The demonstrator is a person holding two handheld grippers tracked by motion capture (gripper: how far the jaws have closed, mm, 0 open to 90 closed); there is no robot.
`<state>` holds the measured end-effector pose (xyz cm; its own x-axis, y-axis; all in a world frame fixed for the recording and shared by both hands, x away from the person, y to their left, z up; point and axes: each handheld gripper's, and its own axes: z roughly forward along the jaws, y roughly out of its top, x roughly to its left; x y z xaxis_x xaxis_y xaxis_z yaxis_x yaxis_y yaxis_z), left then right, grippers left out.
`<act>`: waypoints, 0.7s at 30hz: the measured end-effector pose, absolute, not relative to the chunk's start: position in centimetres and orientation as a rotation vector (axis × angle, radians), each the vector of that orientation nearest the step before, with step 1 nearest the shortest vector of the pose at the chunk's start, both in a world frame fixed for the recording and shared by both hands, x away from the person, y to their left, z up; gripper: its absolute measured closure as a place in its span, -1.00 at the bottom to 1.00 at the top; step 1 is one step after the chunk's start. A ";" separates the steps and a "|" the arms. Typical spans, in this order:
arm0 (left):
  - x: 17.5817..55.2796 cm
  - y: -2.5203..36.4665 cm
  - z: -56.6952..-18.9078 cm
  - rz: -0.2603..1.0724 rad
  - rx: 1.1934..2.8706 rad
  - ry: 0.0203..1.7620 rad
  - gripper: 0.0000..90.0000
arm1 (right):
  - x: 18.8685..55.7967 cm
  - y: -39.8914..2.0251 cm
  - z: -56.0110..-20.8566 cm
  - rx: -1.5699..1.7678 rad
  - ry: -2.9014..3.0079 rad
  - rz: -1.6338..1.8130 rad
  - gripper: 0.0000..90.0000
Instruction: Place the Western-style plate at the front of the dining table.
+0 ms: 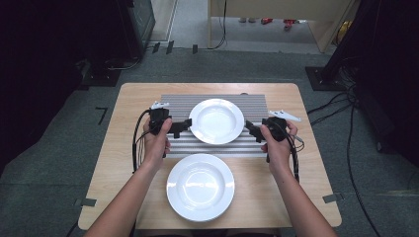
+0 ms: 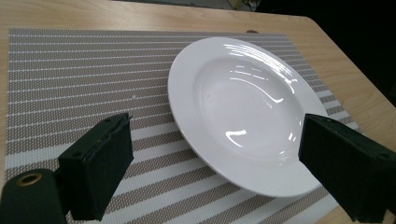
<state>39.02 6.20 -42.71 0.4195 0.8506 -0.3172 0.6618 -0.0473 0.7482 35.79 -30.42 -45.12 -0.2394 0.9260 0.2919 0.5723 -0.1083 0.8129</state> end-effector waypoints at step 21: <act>33.6 10.1 -43.0 0.243 1.732 1.306 -0.77 | 30.7 -33.5 -45.5 1.643 1.806 1.287 -0.42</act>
